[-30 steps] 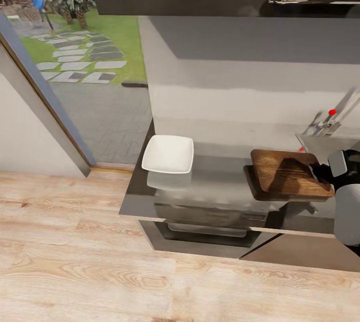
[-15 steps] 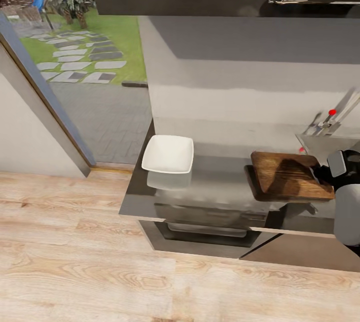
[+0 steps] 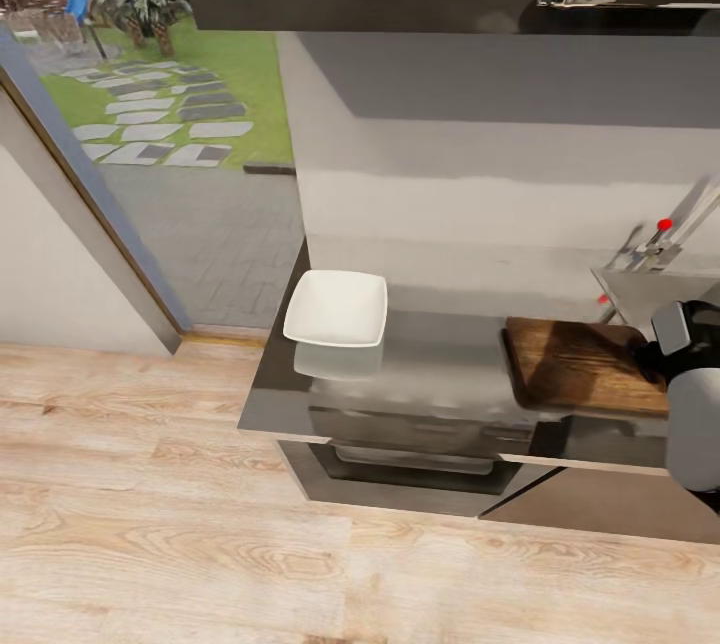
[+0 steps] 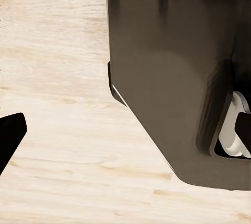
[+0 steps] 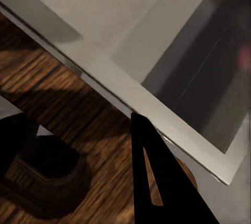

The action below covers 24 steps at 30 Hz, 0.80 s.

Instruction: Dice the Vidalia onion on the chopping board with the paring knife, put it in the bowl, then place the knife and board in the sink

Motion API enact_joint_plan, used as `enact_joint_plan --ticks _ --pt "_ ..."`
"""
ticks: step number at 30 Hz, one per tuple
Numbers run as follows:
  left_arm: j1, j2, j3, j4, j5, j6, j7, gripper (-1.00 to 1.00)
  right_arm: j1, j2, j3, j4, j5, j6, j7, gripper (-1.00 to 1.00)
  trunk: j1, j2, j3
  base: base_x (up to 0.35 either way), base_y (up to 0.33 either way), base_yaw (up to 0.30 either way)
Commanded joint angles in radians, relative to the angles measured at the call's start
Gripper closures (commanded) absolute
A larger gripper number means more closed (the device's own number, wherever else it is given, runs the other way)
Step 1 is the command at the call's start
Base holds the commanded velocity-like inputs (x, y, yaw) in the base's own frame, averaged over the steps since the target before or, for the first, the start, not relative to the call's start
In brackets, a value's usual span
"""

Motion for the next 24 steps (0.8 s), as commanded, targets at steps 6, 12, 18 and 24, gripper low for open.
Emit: enact_joint_plan --ticks 6,12,18,24 --pt "-0.002 0.0 -0.009 0.003 0.01 -0.003 0.002 -1.0 -0.001 0.004 0.0 0.0 -0.012 0.002 -0.012 1.0 0.001 -0.002 -0.001 0.0 0.0 0.0" --pt "-0.002 0.0 -0.008 0.003 0.01 -0.003 0.002 -1.0 -0.001 0.012 0.001 0.0 -0.012 0.001 -0.013 1.0 0.001 -0.002 -0.001 0.0 0.0 0.0" --pt "-0.002 0.001 -0.008 0.003 0.009 -0.003 0.002 -1.0 -0.001 0.023 0.001 -0.001 -0.012 0.0 -0.013 1.0 0.001 -0.002 -0.001 0.021 0.0 0.0" --pt "-0.002 0.001 -0.008 0.003 0.009 -0.003 0.002 -1.0 -0.001 0.024 0.001 -0.002 -0.012 0.0 -0.013 1.0 0.001 -0.002 -0.001 0.228 0.0 0.0"
